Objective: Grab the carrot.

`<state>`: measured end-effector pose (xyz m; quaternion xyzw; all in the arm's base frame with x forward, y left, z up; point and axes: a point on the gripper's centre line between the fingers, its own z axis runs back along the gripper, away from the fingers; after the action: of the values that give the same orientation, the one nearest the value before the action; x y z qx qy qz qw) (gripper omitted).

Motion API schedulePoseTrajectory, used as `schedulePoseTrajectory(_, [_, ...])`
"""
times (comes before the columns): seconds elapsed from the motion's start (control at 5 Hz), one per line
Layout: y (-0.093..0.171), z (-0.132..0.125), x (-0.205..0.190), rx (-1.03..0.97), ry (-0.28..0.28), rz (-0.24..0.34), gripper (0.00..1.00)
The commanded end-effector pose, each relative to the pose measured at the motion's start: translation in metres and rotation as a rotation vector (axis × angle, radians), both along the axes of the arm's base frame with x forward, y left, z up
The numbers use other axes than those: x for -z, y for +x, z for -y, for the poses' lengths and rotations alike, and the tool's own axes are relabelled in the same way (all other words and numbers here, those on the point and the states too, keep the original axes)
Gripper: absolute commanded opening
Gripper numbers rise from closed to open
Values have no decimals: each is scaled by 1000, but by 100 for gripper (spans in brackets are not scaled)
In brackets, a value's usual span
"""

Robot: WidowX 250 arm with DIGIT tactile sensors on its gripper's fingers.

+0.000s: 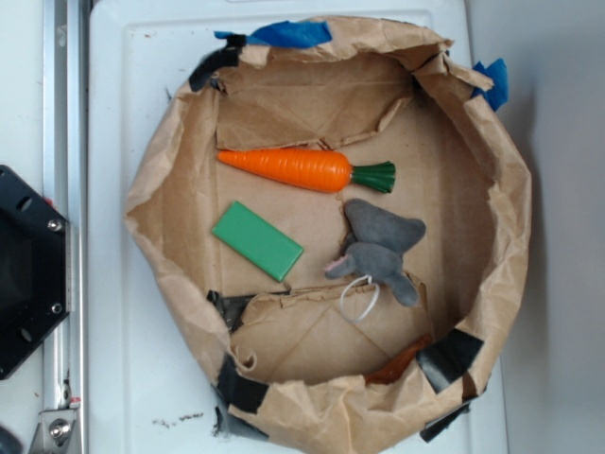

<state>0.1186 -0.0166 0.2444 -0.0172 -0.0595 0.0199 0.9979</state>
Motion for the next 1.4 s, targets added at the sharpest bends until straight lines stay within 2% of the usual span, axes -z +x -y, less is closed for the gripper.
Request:
schedulePoseTrajectory(0.0, [0, 0, 0, 0, 0, 0, 100])
schedulePoseTrajectory(0.2, [21, -6, 1, 62, -1, 34, 100])
schedulePoseTrajectory(0.4, [52, -10, 13, 155, -1, 39, 100])
schedulePoseTrajectory(0.6, [71, -13, 31, 197, 11, 27, 100])
schedulePoseTrajectory(0.8, [89, -24, 62, 212, 78, 22, 100])
schedulePoseTrajectory(1.0, [102, -31, 84, 229, 106, 19, 100])
schedulePoseTrajectory(1.2, [115, -41, 110, 195, 101, 5, 100])
